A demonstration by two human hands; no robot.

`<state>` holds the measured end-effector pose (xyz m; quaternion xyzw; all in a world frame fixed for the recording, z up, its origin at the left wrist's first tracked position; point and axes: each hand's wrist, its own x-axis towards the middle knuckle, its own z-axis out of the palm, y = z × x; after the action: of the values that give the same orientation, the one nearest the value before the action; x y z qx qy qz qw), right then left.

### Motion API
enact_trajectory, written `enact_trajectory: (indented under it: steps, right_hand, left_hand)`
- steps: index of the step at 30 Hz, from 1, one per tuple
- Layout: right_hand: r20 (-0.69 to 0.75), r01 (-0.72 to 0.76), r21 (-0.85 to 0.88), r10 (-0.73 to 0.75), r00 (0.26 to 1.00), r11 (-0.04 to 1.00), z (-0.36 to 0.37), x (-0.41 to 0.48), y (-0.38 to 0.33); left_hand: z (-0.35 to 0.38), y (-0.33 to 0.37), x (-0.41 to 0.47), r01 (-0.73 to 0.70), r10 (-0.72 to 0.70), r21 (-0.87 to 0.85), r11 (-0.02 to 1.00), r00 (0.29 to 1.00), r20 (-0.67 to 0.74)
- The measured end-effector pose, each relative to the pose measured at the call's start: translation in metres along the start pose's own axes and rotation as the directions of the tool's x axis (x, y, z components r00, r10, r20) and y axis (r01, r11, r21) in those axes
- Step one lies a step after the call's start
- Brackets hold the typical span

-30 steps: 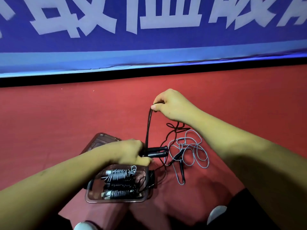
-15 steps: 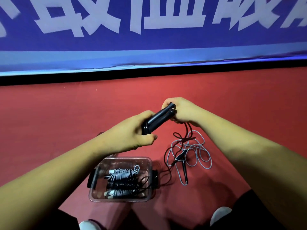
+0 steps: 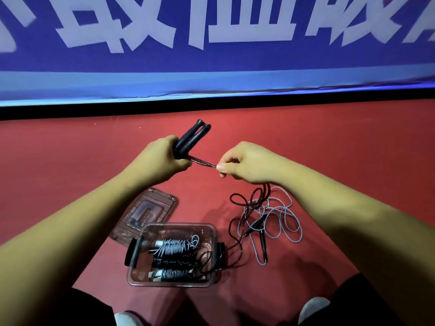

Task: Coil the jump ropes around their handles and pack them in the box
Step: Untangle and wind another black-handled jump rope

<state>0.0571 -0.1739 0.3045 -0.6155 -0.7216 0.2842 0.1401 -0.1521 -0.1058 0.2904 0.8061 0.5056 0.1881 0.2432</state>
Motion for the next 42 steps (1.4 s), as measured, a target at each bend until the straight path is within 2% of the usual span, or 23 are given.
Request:
enact_trajectory:
  steps: [1, 3, 5, 9, 12, 16, 20, 23, 25, 30, 33, 38, 42]
  right_hand:
    - [-0.006, 0.03, -0.058, -0.031, 1.0, 0.998, 0.001, -0.002, -0.006]
    - [-0.004, 0.05, -0.13, -0.051, 0.999, 0.99, 0.003, -0.008, -0.013]
    - [-0.006, 0.048, -0.163, -0.05, 0.999, 0.986, 0.003, -0.013, -0.017]
    - [0.007, 0.104, -0.259, -0.106, 0.994, 0.96, 0.005, -0.021, -0.025]
    - [0.029, 0.152, -0.387, -0.152, 0.988, 0.91, 0.01, -0.023, -0.026]
    - [-0.022, 0.16, -0.421, -0.186, 0.982, 0.893, 0.004, -0.026, -0.025]
    - [-0.101, 0.161, -0.353, -0.208, 0.973, 0.922, -0.005, -0.026, -0.025]
    - [-0.149, 0.164, -0.291, -0.214, 0.966, 0.943, -0.011, -0.021, -0.019]
    - [-0.159, 0.153, -0.218, -0.19, 0.969, 0.964, -0.014, -0.017, -0.012]
    - [-0.137, 0.146, -0.008, -0.146, 0.98, 0.989, -0.018, -0.008, 0.003]
    - [-0.067, 0.103, 0.065, -0.099, 0.993, 0.993, -0.017, -0.003, 0.011]
    - [-0.025, 0.05, 0.171, -0.047, 0.999, 0.984, -0.02, 0.002, 0.03]
    - [0.109, -0.023, 0.361, -0.018, 0.994, 0.932, -0.021, 0.002, 0.037]
  left_hand:
    - [0.002, 0.0, 0.001, -0.022, 0.025, 0.084, 0.996, 0.999, -0.032]
    - [0.006, 0.0, 0.001, -0.044, 0.052, 0.132, 0.99, 0.997, -0.062]
    - [0.011, -0.001, 0.003, -0.039, 0.045, 0.127, 0.991, 0.998, -0.042]
    - [0.02, -0.003, 0.007, -0.036, 0.037, 0.278, 0.96, 0.999, -0.001]
    - [0.028, -0.002, 0.009, -0.026, -0.008, 0.328, 0.944, 0.995, 0.102]
    - [0.027, -0.003, 0.009, -0.07, -0.021, 0.338, 0.939, 0.965, 0.26]
    - [0.027, 0.006, -0.001, -0.154, 0.01, 0.308, 0.939, 0.906, 0.423]
    - [0.031, 0.018, -0.012, -0.163, 0.068, 0.149, 0.975, 0.864, 0.499]
    - [0.031, 0.026, -0.017, -0.152, 0.095, 0.064, 0.986, 0.841, 0.533]
    - [0.03, 0.035, -0.025, -0.206, 0.142, 0.042, 0.978, 0.795, 0.589]
    - [0.031, 0.04, -0.031, -0.229, 0.186, 0.002, 0.973, 0.795, 0.578]
    - [0.028, 0.042, -0.033, -0.165, 0.212, -0.146, 0.976, 0.878, 0.428]
    - [0.023, 0.042, -0.039, -0.212, 0.304, -0.259, 0.942, 0.865, 0.398]
